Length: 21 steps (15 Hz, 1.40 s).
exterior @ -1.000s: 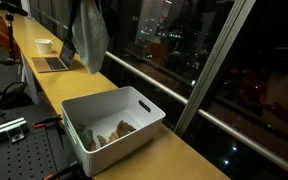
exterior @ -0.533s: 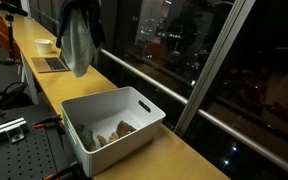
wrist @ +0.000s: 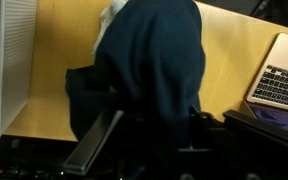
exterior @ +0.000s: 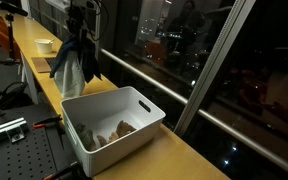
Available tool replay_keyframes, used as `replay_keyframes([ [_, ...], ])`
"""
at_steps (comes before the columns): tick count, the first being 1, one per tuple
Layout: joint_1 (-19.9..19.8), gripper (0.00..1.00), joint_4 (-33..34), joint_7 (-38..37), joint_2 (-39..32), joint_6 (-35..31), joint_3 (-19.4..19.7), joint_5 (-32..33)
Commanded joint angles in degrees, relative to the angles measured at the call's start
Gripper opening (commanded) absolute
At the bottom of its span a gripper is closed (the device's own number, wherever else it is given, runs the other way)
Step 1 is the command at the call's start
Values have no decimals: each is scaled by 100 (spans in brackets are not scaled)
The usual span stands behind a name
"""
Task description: Remove the items from the white basket, put them on the table and then put them back in the white basket
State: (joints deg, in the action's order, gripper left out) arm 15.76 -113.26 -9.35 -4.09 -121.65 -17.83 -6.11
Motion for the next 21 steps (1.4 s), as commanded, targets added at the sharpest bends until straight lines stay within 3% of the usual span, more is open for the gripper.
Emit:
replay_keyframes([
  [1, -79, 47, -605, 231, 476, -410, 137, -341],
  [5, -318, 75, -1227, -33, 1266, -624, 420, 158],
  [9, -869, 100, -1994, -51, 1886, -654, 867, 693],
  [13, -1433, 100, -2862, -114, 1761, -1127, 1263, 1109],
  [17, -1876, 100, -3510, -288, 1017, -2038, 1545, 1467],
  [21, -2053, 100, -3855, -360, 290, -2787, 1841, 1511],
])
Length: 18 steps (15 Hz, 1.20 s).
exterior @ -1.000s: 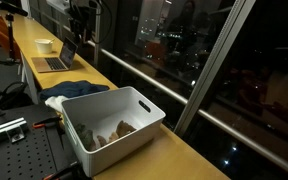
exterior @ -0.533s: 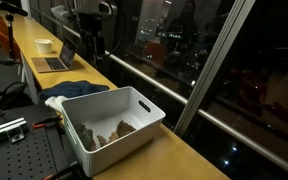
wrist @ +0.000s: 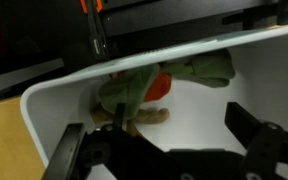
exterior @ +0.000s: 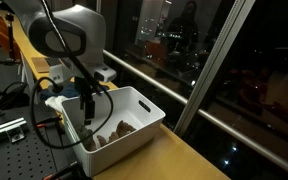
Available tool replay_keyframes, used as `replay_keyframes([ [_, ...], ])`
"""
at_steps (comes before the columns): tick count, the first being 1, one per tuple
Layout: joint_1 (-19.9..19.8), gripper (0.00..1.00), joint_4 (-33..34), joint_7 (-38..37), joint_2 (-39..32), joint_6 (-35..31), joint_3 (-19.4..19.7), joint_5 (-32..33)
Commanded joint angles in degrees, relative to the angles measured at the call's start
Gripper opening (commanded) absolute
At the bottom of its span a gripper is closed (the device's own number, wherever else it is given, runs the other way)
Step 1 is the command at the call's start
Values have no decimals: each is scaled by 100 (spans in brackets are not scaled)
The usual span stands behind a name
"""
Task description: Remove the items from the white basket, put them on the table and then put them back in the white basket
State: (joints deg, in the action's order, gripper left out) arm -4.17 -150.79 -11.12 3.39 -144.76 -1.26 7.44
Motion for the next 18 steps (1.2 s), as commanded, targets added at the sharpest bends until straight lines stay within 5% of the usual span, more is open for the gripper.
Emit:
replay_keyframes([
  [1, -68, 100, -125, -191, -632, -631, 255, 153],
  [10, 115, 100, -10, -232, -1357, -1235, 508, 4],
  [14, 211, 58, 95, -276, -1460, -1168, 545, 10],
  [18, 369, 29, 190, -481, -1403, -1041, 582, 110],
])
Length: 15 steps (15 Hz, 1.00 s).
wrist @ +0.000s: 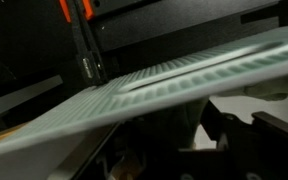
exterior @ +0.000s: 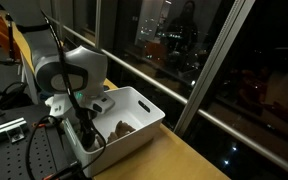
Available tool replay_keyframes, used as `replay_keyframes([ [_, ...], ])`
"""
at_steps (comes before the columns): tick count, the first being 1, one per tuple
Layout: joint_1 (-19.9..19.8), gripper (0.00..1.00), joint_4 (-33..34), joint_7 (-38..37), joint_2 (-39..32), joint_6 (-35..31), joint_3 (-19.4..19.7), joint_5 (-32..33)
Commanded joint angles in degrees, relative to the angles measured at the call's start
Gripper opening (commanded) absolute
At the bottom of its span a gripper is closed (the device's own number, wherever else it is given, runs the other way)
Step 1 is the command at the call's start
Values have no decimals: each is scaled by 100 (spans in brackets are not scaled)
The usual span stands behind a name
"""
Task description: Remove the items from the white basket, put them on the table and then put them back in the white basket
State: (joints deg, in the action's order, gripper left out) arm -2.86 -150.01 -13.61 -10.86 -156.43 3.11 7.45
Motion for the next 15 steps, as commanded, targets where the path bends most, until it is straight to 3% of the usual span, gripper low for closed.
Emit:
replay_keyframes([
  [1, 278, 20, 137, -279, 30, 145, 154, 126],
  [4, 410, 1, 65, -369, 462, 291, 111, 134],
  [9, 585, 1, 102, -735, 1816, 954, -132, 605],
  [15, 656, 2, 959, -719, 3018, 2290, -1096, 586],
])
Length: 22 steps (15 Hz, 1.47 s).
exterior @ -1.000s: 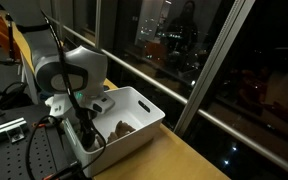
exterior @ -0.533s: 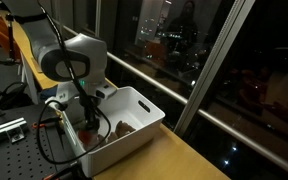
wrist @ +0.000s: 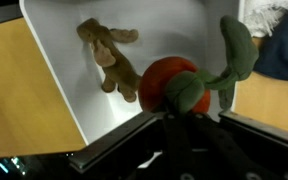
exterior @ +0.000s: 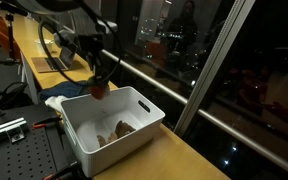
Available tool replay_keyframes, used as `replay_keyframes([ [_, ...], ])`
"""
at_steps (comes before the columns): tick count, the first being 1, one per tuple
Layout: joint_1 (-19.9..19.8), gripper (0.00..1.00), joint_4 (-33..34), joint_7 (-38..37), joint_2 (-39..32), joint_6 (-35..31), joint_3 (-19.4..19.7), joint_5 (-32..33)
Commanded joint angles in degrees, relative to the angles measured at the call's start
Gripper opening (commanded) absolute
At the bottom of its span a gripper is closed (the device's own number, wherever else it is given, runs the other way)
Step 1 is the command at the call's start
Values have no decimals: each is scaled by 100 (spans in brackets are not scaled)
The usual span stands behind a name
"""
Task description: Remove the items from the white basket, put them on the table and then put them back in the white basket
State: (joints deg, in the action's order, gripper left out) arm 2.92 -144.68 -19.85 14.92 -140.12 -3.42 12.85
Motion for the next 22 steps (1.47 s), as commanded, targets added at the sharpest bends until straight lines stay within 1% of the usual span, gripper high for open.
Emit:
replay_keyframes([
  [1, 147, 2, 724, -124, 399, 880, -660, 32],
  [3, 289, 2, 1331, -196, 230, 1301, -1063, 21],
  [4, 336, 2, 1571, -291, 1, 1344, -1250, 85],
  [5, 415, 2, 1798, -300, -71, 1505, -1385, 66],
  [7, 522, 2, 2077, -390, -401, 1485, -1589, 95],
  [8, 574, 27, 2162, -409, -533, 1448, -1642, 85],
  [10, 661, 40, 2272, -408, -746, 1438, -1653, 67],
  [13, 693, 61, 2107, -313, -880, 1354, -1486, -34],
  [16, 548, 84, 1599, -139, -777, 1242, -1131, -195],
  [18, 376, 97, 1237, -130, -679, 1176, -831, -129],
  [19, 255, 100, 1038, -130, -642, 1109, -670, -61],
  [22, -58, 100, 821, -115, -784, 1030, -306, 81],
])
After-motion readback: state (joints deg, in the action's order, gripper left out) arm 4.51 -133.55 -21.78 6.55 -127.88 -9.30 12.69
